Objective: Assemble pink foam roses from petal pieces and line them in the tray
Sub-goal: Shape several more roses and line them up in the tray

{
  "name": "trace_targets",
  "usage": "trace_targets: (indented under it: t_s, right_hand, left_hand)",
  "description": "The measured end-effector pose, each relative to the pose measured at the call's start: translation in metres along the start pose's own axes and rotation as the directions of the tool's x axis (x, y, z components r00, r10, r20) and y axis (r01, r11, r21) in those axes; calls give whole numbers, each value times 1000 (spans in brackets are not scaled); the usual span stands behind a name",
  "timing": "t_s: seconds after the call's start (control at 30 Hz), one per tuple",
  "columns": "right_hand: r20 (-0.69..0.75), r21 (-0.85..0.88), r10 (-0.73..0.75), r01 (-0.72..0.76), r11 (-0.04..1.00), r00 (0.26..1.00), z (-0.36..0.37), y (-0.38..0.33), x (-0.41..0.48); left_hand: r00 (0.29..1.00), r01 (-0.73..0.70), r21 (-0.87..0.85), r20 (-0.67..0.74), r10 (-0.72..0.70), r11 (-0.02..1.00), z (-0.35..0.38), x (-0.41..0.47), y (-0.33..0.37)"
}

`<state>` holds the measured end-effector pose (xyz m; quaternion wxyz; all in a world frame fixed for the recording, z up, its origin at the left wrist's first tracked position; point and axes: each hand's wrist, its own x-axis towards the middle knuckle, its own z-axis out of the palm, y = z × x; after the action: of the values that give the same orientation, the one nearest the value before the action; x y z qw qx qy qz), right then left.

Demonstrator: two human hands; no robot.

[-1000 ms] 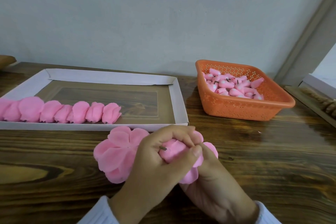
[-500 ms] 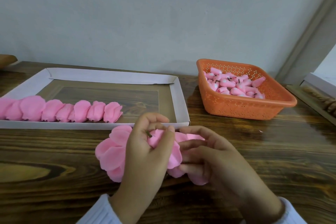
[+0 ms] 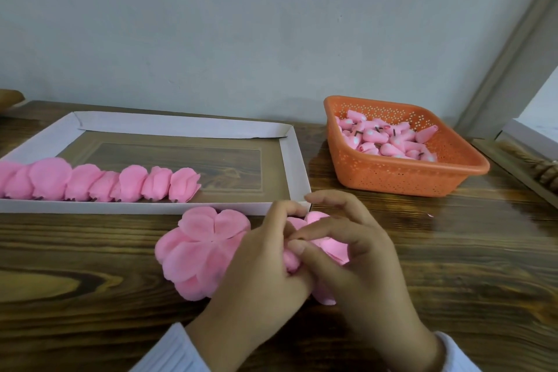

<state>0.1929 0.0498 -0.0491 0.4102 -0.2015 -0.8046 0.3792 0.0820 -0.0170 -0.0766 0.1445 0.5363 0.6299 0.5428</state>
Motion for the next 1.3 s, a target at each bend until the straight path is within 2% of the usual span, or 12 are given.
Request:
trace_targets:
  t_s: [0.1,0.2,0.27,0.37,0.53,0.77,1.0,1.1,1.3]
  right_hand:
    - [-139,12,-22,24,1000,990,-4,0,1]
    - [-215,-96,-82,63,993,973,-9,1,3]
    - [-182,-160,-112,83,984,977,-9,0,4]
    - [-50,-157,-112,103,982,992,-7,-1,4]
    - [148,-6,11,-11,1000,989,-8,-5,3]
    - [100,199,136,-154,968,986,-14,-4,5]
    - [73,364,249,-258,895,966,-17,-1,6]
    - [123,371,293,-318,873,948,-20,3,6]
    - [264,378,203,-295,878,943,-22,3,8]
  left_hand:
    - [1000,-21,100,-19,23,995,0,0,0]
    - [997,-82,153,7,82,985,-1,-1,4]
    - [982,-186,154,14,186,970,-2,-2,8]
    - [966,-253,39,-37,254,967,-3,-1,11]
    - [990,-97,-121,91,109,988,-3,-2,12]
    - [979,100,-333,199,-34,937,-1,-2,11]
    - [968,110,-259,248,-44,959,-1,-3,11]
    - [970,139,-268,231,-76,953,1,-4,11]
    - [983,118,-337,171,-62,934,2,-3,11]
